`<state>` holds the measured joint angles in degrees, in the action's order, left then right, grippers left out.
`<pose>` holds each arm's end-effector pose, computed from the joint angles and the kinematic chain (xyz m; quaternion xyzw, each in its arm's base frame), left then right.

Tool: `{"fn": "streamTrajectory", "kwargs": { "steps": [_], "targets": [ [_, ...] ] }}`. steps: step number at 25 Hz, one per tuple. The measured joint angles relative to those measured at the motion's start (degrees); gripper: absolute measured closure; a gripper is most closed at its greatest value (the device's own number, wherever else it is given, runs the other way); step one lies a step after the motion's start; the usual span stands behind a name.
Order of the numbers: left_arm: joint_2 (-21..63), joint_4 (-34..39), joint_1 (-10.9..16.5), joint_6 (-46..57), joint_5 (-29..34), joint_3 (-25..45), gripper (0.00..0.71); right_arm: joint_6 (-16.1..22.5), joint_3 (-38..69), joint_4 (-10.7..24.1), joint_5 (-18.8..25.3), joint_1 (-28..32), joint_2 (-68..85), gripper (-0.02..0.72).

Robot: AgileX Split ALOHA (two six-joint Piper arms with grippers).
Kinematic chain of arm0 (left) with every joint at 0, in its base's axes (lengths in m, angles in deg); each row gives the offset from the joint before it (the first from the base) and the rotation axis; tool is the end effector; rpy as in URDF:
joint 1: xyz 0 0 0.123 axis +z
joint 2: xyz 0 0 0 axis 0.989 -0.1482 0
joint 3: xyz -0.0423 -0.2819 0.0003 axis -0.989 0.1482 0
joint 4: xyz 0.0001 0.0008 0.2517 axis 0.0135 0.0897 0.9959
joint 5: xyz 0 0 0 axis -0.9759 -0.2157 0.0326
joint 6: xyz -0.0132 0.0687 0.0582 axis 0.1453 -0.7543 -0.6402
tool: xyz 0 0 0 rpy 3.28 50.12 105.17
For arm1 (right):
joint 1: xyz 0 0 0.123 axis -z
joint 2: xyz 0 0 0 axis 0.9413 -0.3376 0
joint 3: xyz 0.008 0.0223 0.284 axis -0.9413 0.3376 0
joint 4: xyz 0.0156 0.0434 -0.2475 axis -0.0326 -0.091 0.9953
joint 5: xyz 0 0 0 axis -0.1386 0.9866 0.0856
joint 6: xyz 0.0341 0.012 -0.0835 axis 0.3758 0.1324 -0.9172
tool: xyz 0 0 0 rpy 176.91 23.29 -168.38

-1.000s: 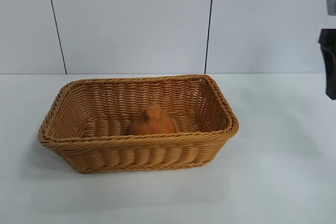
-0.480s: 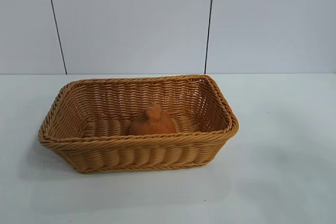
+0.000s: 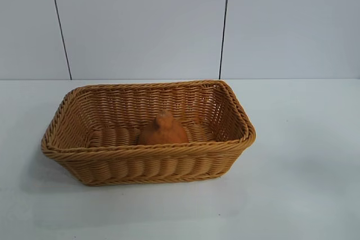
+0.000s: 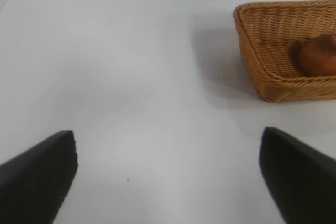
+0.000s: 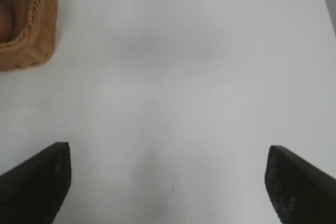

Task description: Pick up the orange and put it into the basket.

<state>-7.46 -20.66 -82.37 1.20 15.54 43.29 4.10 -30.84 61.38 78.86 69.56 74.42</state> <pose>-0.0060 0.0007 0.2778 -0.0002 0.8518 -0.0047 0.5239 0.0314 0.0017 0.2761 -0.0138 0.8973 0.0070 0.4412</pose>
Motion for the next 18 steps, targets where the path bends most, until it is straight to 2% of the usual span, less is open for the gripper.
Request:
{"fn": "streamTrajectory", "kwargs": {
  "steps": [5,18],
  "targets": [
    [0.0,0.0,0.0,0.0,0.0,0.0,0.038,0.0,0.27,-0.04,0.17,0.0,11.85,0.01],
    [0.0,0.0,0.0,0.0,0.0,0.0,0.038,0.0,0.27,-0.26,0.18,0.0,12.94,0.01]
  ]
}}
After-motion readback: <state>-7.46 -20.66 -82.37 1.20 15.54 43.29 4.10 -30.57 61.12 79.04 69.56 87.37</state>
